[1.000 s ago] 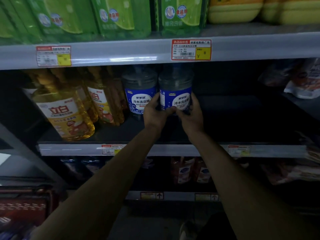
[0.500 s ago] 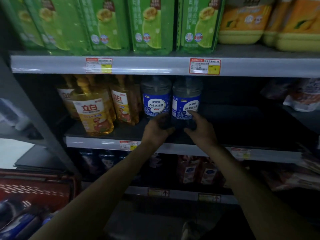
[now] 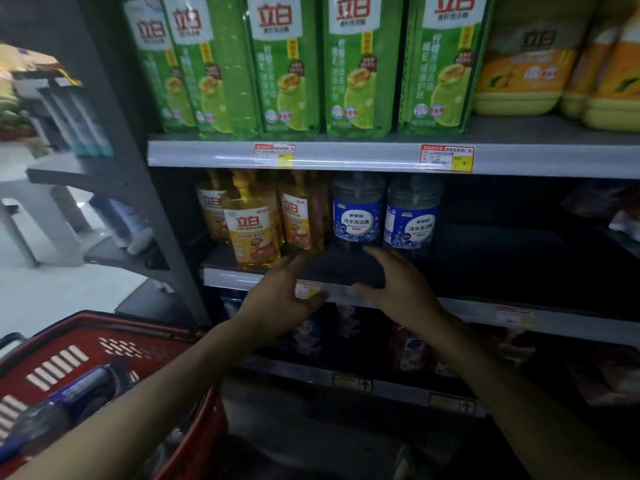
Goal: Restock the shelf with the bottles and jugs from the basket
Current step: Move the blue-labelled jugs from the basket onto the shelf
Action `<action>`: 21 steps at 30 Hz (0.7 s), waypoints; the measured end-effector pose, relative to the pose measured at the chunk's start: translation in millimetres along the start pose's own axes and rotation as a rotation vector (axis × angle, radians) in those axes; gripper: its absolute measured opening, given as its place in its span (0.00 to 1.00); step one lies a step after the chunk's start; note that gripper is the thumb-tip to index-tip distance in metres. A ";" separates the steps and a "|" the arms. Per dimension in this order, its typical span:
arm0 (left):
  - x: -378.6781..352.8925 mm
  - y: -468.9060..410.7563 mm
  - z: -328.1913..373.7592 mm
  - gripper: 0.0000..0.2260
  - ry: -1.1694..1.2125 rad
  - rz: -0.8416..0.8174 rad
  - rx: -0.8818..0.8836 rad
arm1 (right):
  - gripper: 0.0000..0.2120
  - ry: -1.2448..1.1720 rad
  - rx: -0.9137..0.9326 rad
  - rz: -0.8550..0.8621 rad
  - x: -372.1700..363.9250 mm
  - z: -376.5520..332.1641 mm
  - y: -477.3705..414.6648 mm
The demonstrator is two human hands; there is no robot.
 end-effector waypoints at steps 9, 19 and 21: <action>18.9 67.1 -61.3 0.36 -0.002 -0.024 0.113 | 0.34 0.102 0.145 -0.196 -46.0 -81.9 5.8; -14.9 163.7 -195.3 0.35 -0.083 -0.053 0.298 | 0.32 0.524 0.376 -0.552 -168.6 -120.4 -12.7; -22.4 180.3 -211.8 0.35 -0.068 -0.055 0.347 | 0.29 0.591 0.381 -0.635 -186.3 -119.9 -17.5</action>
Point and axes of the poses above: each hand's wrist, its own y-axis away from the middle knuckle, its own x-axis out of the back of the hand, z = x × y, the point moved 5 cm from there along -y, towards the middle knuckle, and after that the axes turned 14 degrees about -z, right-handed, at the moved point
